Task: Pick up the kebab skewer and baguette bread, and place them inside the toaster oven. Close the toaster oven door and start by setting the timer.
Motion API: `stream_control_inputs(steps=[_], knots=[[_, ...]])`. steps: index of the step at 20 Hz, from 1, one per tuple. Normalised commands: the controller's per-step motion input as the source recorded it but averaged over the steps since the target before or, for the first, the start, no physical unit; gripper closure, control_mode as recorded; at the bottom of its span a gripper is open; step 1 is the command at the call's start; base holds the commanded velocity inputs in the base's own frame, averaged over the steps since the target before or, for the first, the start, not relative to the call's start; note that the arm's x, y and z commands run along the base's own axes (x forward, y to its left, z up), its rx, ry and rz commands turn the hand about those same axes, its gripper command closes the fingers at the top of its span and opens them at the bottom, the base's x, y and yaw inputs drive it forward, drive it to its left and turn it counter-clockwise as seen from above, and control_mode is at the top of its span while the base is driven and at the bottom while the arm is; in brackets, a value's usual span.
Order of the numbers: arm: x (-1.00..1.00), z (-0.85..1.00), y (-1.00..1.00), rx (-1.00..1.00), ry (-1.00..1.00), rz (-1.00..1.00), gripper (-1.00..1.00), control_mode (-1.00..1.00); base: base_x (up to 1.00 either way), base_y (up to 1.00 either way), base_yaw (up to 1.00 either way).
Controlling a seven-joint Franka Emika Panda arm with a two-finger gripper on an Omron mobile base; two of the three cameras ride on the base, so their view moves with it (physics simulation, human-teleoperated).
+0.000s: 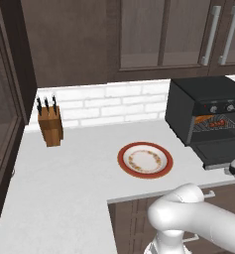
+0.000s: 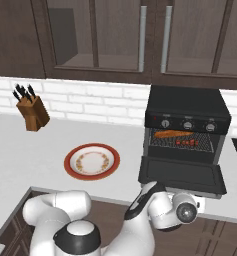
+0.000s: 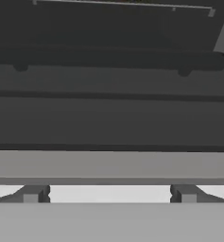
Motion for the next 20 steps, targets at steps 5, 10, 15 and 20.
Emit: stream_control_inputs(steps=[5, 10, 15, 20], knots=[[0.40, 0.49, 0.00, 0.00, 0.00, 0.00, -1.00, -1.00, 0.00, 0.00, 0.00], [0.42, 0.69, 0.00, 0.00, 0.00, 0.00, -1.00, -1.00, 0.00, 0.00, 0.00], [0.44, 0.80, 0.00, 0.00, 0.00, 0.00, -1.00, -1.00, 0.00, 0.00, 0.00], [0.32, 0.76, 0.00, 0.00, 0.00, 0.00, -1.00, -1.00, 0.00, 0.00, 0.00]])
